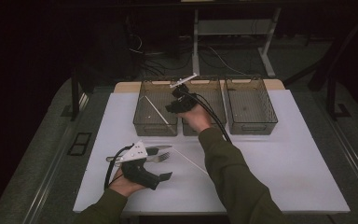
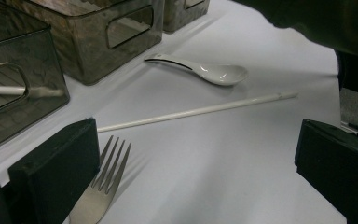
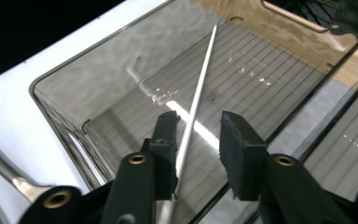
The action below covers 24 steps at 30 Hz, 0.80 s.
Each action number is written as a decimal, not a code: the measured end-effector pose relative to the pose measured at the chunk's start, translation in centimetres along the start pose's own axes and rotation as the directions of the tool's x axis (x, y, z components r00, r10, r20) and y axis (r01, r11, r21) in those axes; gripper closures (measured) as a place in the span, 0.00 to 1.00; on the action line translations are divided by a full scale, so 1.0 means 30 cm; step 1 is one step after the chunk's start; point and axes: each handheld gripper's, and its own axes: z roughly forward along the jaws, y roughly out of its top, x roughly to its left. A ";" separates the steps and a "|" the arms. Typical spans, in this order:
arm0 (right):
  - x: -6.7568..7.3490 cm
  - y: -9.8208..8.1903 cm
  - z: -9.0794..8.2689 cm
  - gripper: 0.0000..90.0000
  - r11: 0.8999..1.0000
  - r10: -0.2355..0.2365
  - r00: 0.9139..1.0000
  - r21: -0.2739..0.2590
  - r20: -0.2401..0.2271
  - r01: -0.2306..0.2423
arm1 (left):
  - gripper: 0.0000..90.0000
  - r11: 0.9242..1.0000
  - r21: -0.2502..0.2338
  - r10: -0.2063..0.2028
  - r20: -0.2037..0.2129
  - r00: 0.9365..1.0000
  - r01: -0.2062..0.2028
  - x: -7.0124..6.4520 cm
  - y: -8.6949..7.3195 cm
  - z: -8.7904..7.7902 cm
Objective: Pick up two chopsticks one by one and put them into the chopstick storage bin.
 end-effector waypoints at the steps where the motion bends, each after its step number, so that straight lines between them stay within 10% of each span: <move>1: -0.003 0.001 -0.010 0.67 1.000 -0.002 1.000 -0.004 -0.003 0.002 | 0.00 1.000 0.001 -0.001 0.000 1.000 0.001 0.000 0.000 0.000; 24: -0.060 -0.122 -0.249 0.46 0.993 -0.038 0.995 -0.111 -0.094 0.027 | 0.00 1.000 0.019 0.010 -0.008 1.000 -0.010 -0.002 -0.002 0.002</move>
